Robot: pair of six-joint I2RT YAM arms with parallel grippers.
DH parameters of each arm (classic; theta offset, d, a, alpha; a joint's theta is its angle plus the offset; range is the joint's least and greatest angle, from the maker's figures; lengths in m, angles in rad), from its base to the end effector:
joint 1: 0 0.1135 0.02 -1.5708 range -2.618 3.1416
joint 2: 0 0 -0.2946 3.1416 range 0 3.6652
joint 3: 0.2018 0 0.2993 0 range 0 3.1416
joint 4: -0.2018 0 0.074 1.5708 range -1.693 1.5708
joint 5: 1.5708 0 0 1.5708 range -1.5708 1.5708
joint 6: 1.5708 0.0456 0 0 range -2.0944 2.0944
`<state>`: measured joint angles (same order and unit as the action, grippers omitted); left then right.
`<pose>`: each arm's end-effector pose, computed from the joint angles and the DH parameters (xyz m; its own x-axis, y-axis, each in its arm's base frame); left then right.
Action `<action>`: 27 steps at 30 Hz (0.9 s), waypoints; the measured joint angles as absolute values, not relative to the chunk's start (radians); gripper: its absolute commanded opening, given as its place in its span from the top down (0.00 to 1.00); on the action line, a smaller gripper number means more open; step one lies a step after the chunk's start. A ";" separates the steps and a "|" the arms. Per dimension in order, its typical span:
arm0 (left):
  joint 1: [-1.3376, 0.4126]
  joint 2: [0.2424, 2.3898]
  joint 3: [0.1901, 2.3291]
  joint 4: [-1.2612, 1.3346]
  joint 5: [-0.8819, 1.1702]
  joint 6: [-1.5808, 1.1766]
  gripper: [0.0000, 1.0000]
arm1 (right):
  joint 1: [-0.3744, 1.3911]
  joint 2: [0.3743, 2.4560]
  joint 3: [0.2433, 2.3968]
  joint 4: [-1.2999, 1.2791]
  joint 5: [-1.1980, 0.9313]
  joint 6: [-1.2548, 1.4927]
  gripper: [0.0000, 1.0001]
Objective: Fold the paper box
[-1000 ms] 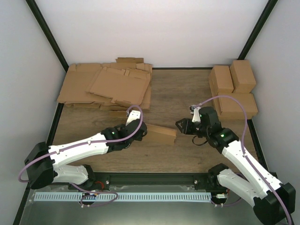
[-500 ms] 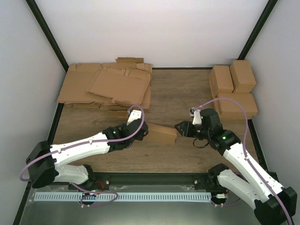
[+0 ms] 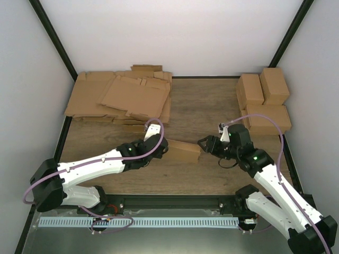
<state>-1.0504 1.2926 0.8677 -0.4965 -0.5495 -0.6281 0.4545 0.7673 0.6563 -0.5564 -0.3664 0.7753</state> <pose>0.1695 -0.2478 0.2406 -0.6629 0.1490 -0.7337 0.2389 0.9709 -0.0188 0.1703 0.1014 0.2730 -0.8610 0.3066 -0.4058 -0.0841 0.7011 0.7081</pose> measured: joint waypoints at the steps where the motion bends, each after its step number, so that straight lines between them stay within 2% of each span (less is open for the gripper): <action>1: -1.050 1.295 0.870 -0.496 -0.550 -0.628 0.96 | 0.455 0.766 0.656 -0.558 -0.364 0.793 0.43; 10: -1.054 1.308 0.881 -0.496 -0.550 -0.628 0.96 | 0.455 0.814 0.706 -0.669 -0.315 1.005 0.41; 27: -1.060 1.312 0.883 -0.496 -0.553 -0.628 0.96 | 0.455 0.827 0.628 -0.611 -0.397 1.180 0.44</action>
